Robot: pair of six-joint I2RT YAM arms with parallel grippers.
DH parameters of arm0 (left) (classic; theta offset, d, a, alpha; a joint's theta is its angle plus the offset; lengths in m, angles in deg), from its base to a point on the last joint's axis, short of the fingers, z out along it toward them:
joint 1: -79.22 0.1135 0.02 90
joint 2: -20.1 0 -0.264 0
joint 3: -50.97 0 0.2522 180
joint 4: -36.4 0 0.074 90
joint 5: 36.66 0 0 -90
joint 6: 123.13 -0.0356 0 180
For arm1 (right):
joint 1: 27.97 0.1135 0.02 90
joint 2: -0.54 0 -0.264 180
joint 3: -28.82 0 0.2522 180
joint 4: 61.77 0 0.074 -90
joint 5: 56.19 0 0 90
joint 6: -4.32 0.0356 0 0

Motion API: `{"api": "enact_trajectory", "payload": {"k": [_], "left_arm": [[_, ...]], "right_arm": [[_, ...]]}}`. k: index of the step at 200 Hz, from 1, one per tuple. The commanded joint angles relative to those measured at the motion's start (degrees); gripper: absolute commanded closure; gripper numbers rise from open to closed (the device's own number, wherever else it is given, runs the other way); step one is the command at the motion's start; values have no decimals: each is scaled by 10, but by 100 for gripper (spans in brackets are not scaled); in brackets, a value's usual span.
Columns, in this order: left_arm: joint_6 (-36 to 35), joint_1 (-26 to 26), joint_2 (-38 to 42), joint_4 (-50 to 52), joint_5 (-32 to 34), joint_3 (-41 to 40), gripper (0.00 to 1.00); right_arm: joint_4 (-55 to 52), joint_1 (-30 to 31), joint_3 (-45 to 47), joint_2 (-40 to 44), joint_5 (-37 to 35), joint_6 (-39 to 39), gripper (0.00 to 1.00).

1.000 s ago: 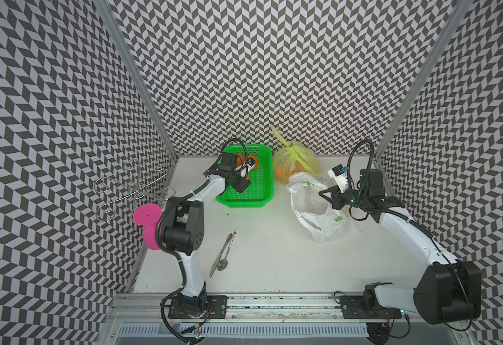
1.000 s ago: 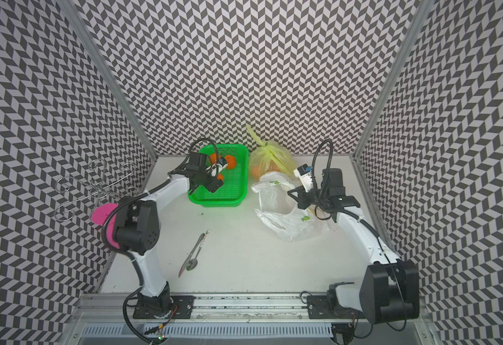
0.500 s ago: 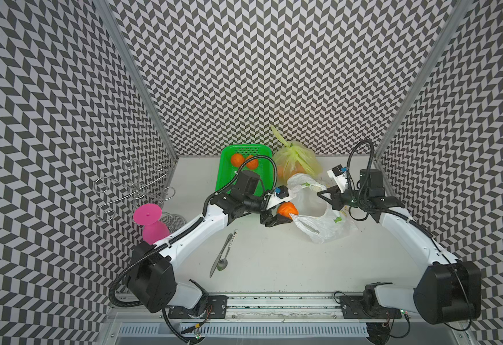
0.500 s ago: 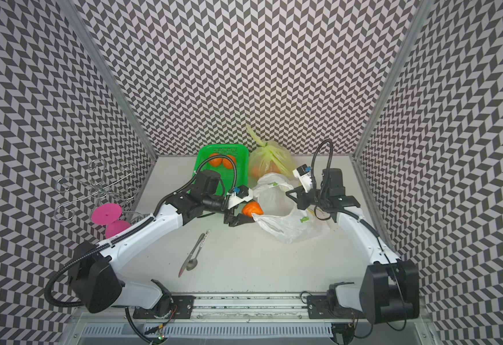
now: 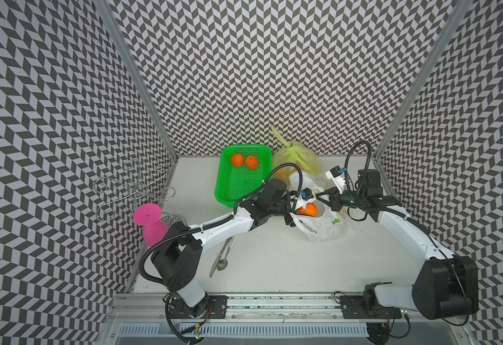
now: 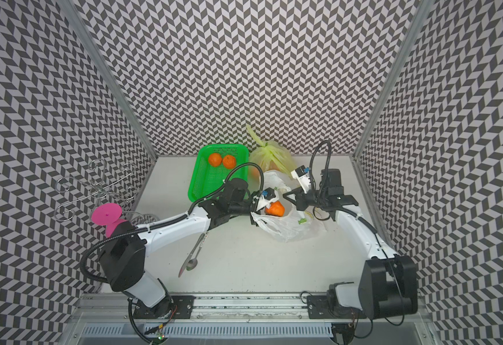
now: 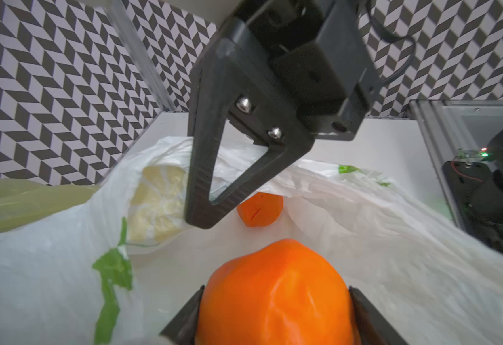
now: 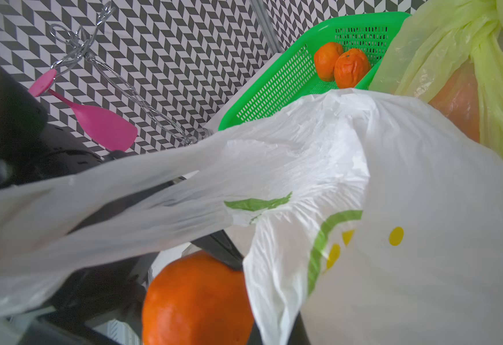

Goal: Place the oranges into plastic bags & tie knots
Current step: Place the orange in the plastic bag, then pick up the orange from the basket.

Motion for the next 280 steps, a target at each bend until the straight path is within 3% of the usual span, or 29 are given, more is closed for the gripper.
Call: {"api": "enact_trajectory", "payload": {"k": [1, 52, 134, 158, 189, 223, 244, 280], "left_arm": [[-10, 3, -20, -60, 72, -10, 35], [-32, 3, 7, -49, 73, -30, 21], [-66, 5, 68, 38, 68, -21, 14], [-88, 21, 112, 96, 24, -27, 17], [-157, 75, 169, 222, -111, -28, 17], [-194, 186, 218, 289, -184, -34, 17], [-148, 271, 208, 225, -149, -42, 16], [-62, 334, 68, 110, 46, 21, 16]], "right_arm": [[17, -2, -1, 1, 8, 1, 100], [16, -3, -4, 3, -22, -2, 100], [15, -3, -5, 9, -60, -10, 100], [17, -4, -5, 13, -78, -10, 100], [17, -4, -7, 8, -89, -10, 100], [10, -4, -12, 4, -96, -13, 100], [9, -4, -13, 6, -95, -14, 100], [15, -4, -8, 16, -93, -14, 100]]}}
